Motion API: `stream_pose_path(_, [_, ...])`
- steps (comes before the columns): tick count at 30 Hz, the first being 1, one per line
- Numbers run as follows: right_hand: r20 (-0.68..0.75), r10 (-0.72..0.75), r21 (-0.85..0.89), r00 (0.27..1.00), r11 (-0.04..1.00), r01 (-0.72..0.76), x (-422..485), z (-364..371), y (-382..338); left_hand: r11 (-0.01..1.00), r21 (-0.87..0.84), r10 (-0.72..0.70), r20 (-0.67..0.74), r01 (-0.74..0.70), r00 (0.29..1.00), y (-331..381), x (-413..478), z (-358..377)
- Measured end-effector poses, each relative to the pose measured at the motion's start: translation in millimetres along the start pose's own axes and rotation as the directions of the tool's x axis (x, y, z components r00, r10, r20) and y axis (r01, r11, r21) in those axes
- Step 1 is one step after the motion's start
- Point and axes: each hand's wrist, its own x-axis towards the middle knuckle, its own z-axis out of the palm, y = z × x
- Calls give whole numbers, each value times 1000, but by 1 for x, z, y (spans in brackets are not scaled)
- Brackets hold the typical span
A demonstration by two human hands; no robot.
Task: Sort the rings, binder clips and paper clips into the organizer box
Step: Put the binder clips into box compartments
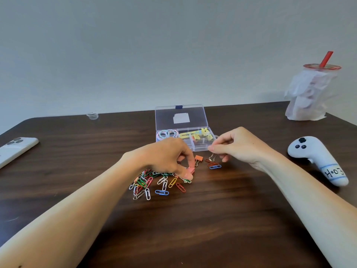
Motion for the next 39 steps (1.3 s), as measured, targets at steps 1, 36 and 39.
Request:
stream_pose_path(1, [-6, 3, 17, 1000, 1000, -3, 1, -1, 2, 1000, -4, 5, 0, -5, 1000, 0, 0, 0])
stream_pose_path(36, [46, -22, 70, 999, 997, 19, 62, -17, -4, 673, -738, -442, -450, -44, 776, -10, 60, -13])
stream_pose_path(39, [224, -19, 215, 974, 976, -31, 58, -15, -5, 626, -776, -506, -482, -80, 715, -10, 68, -5])
